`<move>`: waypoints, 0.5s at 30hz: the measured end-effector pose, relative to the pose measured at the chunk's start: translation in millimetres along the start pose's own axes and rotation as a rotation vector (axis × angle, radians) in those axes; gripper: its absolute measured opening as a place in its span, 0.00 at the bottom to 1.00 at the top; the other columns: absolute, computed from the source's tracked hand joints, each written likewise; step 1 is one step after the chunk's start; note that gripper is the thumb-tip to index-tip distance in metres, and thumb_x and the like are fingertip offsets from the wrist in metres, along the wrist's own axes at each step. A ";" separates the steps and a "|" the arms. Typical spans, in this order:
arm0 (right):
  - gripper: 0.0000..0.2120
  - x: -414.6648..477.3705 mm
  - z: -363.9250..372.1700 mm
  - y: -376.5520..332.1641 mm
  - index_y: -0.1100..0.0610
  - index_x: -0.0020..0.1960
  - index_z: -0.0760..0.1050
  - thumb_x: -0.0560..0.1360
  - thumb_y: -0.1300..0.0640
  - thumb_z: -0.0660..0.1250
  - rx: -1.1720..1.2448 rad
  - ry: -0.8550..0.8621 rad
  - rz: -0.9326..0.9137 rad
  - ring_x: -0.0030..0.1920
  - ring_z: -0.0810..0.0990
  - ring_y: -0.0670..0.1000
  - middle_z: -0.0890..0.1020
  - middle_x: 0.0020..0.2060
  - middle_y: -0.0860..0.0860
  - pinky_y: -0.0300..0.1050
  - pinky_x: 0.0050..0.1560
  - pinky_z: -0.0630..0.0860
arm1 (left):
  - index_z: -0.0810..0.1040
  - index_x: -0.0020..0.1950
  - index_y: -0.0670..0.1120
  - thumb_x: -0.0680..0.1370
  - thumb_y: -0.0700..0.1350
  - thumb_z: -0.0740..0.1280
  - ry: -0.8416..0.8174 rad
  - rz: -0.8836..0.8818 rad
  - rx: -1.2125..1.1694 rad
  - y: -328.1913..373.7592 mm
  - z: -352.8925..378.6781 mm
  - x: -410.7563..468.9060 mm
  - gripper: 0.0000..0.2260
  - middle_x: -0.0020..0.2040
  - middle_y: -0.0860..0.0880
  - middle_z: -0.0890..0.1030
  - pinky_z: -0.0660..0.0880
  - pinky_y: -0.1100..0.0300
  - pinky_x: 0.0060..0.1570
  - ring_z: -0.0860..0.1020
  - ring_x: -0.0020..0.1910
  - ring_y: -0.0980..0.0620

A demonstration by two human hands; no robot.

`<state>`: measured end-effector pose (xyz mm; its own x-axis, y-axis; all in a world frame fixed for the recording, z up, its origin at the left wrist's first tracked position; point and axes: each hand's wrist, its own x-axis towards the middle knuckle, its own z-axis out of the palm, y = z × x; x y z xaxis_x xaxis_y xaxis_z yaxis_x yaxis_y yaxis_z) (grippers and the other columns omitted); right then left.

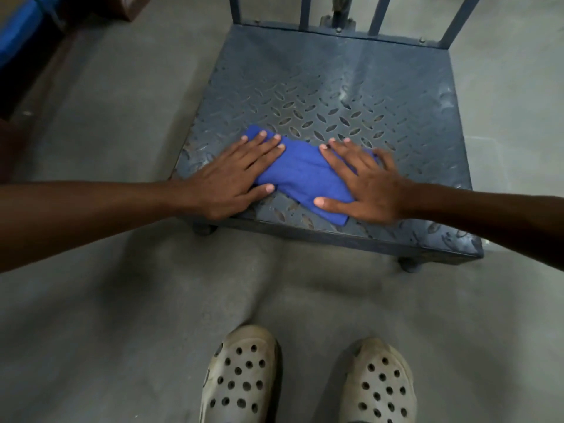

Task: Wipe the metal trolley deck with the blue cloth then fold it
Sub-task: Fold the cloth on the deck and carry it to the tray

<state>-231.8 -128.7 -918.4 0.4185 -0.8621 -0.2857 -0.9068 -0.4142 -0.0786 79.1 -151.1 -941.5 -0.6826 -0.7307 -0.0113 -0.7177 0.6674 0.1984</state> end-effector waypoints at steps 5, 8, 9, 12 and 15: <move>0.46 -24.4 -2.6 -9.4 0.54 0.87 0.49 0.80 0.24 0.43 -0.119 0.324 -0.122 0.87 0.48 0.56 0.49 0.87 0.53 0.67 0.82 0.55 | 0.47 0.87 0.46 0.85 0.66 0.44 0.018 0.006 -0.005 20.3 -6.1 18.6 0.36 0.88 0.47 0.48 0.41 0.48 0.85 0.44 0.87 0.48; 0.44 -28.0 8.1 -5.8 0.53 0.88 0.47 0.82 0.25 0.41 -0.055 0.226 -0.275 0.87 0.44 0.57 0.47 0.87 0.53 0.65 0.83 0.55 | 0.47 0.87 0.46 0.86 0.66 0.43 -0.014 0.104 0.127 19.0 -0.6 16.0 0.35 0.88 0.46 0.48 0.42 0.47 0.85 0.44 0.87 0.46; 0.45 -28.4 9.9 -4.4 0.51 0.88 0.45 0.81 0.24 0.39 -0.056 0.164 -0.289 0.87 0.43 0.57 0.45 0.87 0.52 0.65 0.84 0.54 | 0.47 0.87 0.46 0.86 0.67 0.41 -0.036 0.104 0.140 20.6 -0.8 14.0 0.36 0.88 0.47 0.47 0.42 0.46 0.85 0.43 0.87 0.46; 0.42 -32.0 -0.1 -5.4 0.48 0.88 0.47 0.81 0.26 0.37 -0.012 0.076 -0.291 0.87 0.45 0.54 0.47 0.87 0.50 0.59 0.84 0.49 | 0.52 0.87 0.47 0.84 0.68 0.39 -0.035 -0.010 0.051 36.5 -15.2 5.3 0.37 0.88 0.47 0.51 0.44 0.47 0.85 0.47 0.87 0.48; 0.33 -31.3 -23.0 -7.6 0.51 0.83 0.65 0.84 0.35 0.48 0.074 0.309 -0.254 0.81 0.65 0.58 0.64 0.83 0.54 0.61 0.76 0.61 | 0.71 0.77 0.41 0.83 0.66 0.52 0.327 -0.359 -0.090 47.3 -30.1 -7.1 0.35 0.76 0.39 0.73 0.61 0.46 0.76 0.69 0.77 0.38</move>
<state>-236.8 -105.3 -886.9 0.6153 -0.7867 0.0509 -0.7690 -0.6131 -0.1811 54.2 -118.7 -902.6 -0.3055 -0.9285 0.2112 -0.8751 0.3612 0.3220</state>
